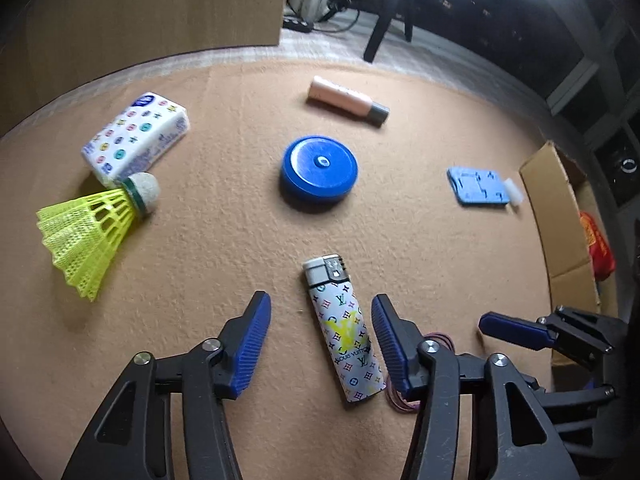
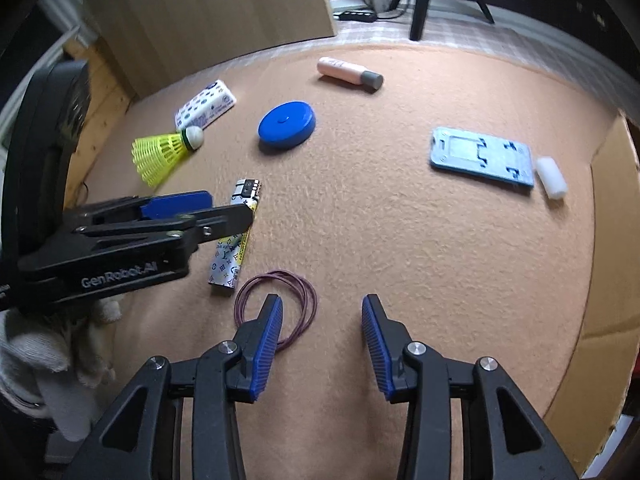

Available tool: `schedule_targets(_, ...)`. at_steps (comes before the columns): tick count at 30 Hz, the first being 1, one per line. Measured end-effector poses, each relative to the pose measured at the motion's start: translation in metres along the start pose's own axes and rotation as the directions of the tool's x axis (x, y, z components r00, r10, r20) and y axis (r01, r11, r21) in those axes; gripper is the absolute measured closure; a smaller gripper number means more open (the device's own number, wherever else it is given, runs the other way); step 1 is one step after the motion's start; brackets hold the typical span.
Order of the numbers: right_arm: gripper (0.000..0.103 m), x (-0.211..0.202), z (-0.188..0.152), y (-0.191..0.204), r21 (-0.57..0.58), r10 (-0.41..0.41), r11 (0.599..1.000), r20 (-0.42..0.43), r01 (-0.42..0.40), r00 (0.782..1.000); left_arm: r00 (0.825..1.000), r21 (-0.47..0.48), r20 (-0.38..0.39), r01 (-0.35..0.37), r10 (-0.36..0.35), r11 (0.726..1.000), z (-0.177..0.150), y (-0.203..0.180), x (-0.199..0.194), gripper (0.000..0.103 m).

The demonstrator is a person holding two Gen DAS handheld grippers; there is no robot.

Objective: Organize objects
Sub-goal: 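Lift the lighter with the left tool, leaving the purple rubber band, then carry the lighter with the left tool and drop it into the box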

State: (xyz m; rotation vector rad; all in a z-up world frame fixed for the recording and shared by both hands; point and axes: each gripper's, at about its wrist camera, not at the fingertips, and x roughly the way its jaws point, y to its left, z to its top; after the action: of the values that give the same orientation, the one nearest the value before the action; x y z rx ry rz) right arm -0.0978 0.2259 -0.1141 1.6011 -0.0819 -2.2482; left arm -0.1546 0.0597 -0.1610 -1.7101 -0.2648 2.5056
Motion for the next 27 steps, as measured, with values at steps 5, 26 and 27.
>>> schedule_targets(5,0.065,0.006,0.001,0.009,-0.050,-0.065,0.997,0.000,0.065,0.998,1.000,0.030,0.000,-0.023,0.023,0.999,0.000,-0.002,0.002,0.053)
schedule_targets(26,0.088,0.013,0.000,0.029,-0.246,-0.183,0.953,0.004,0.179,0.983,0.999,0.017,0.019,-0.048,0.048,0.999,-0.045,0.031,-0.021,0.078)
schedule_targets(27,0.093,0.013,0.000,0.029,-0.248,-0.183,0.952,0.002,0.178,0.983,0.999,0.011,0.020,-0.046,0.046,0.999,-0.048,0.032,-0.023,0.078)
